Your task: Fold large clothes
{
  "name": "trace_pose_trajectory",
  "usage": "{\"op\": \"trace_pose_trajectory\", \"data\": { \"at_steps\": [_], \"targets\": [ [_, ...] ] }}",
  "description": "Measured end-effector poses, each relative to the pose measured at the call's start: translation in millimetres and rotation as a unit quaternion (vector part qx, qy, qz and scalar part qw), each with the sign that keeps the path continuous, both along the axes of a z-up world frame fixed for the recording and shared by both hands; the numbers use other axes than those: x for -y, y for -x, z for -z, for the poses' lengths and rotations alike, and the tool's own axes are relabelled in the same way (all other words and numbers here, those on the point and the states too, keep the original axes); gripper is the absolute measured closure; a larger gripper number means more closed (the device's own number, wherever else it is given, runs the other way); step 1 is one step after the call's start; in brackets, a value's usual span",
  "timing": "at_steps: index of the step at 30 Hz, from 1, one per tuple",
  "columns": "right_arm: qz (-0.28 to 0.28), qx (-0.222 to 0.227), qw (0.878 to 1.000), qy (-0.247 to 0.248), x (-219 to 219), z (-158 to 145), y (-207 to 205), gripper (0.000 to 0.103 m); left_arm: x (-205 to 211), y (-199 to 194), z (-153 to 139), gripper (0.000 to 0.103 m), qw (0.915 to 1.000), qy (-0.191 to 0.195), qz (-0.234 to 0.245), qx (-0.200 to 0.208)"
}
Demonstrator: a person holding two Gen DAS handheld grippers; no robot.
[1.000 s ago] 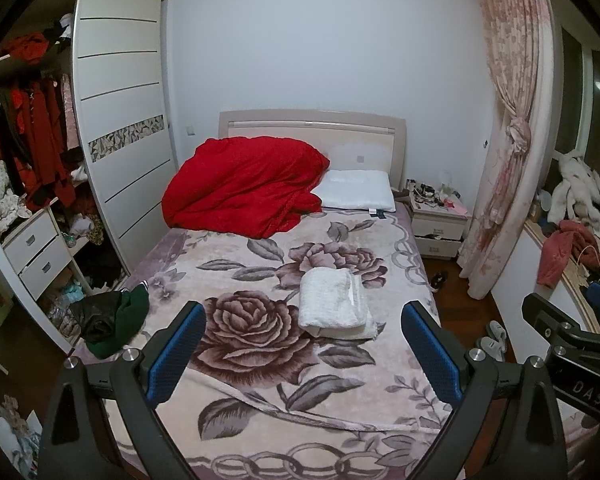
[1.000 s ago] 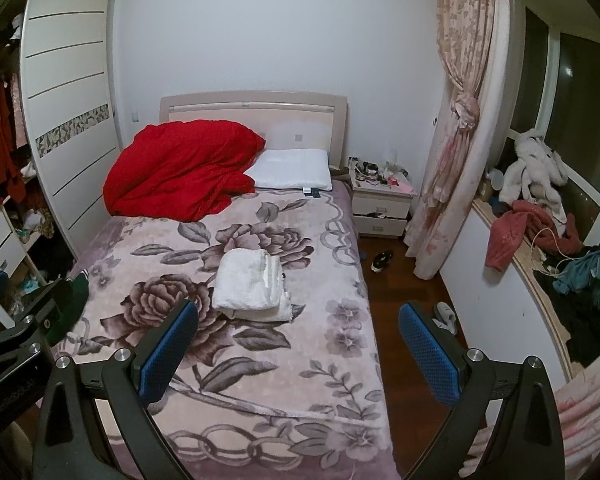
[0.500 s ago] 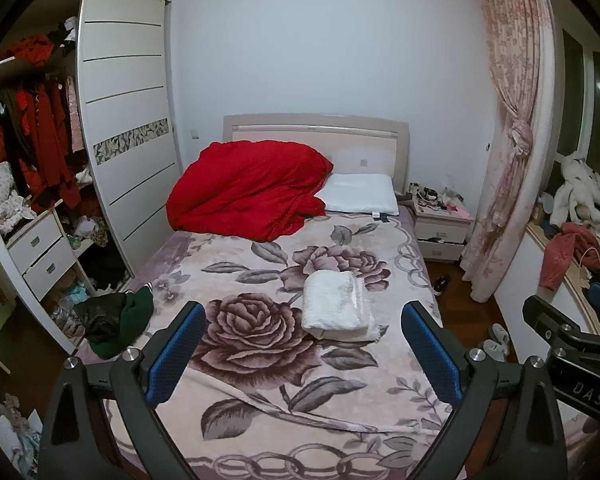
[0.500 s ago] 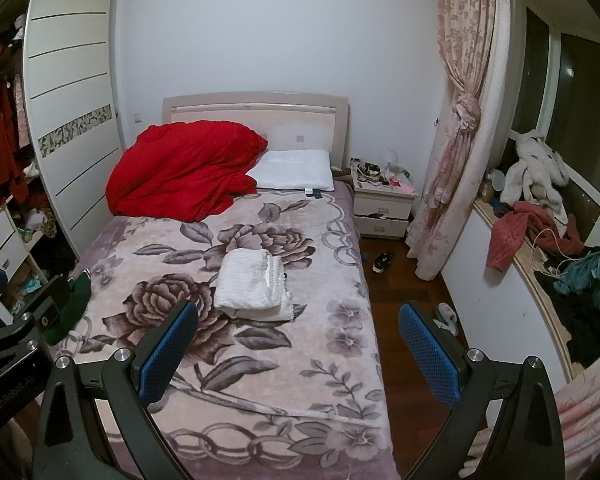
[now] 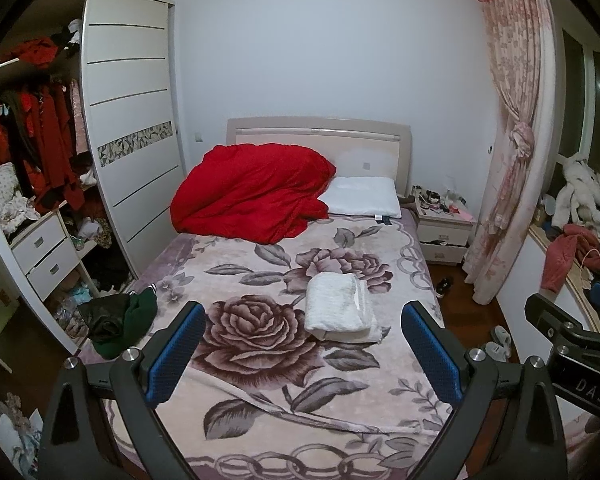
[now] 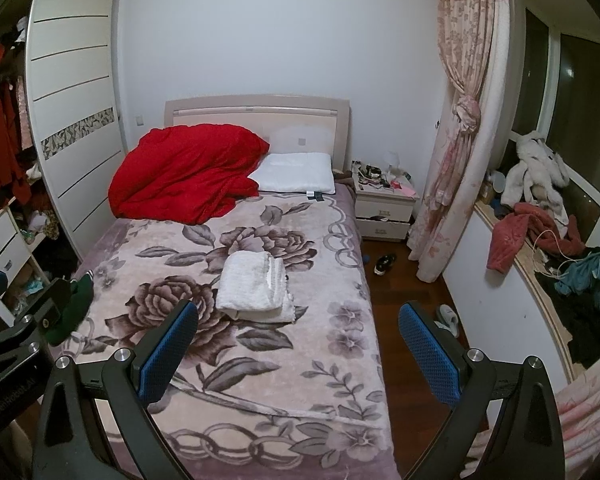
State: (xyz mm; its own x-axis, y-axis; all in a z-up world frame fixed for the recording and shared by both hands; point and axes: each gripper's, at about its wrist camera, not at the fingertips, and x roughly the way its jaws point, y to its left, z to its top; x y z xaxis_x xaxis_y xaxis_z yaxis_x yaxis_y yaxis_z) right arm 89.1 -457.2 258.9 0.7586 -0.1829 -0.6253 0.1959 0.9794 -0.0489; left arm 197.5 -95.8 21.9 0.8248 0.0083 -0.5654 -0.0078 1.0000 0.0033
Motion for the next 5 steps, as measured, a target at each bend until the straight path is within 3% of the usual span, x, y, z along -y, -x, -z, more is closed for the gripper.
{"op": "trace_pose_trajectory", "data": {
  "at_steps": [5],
  "targets": [
    [0.000,-0.001,1.000,-0.001,-0.3,0.1,1.8,0.001,-1.3,-0.6,-1.4,0.003,1.0000,0.002,0.002,-0.001]
  ]
}}
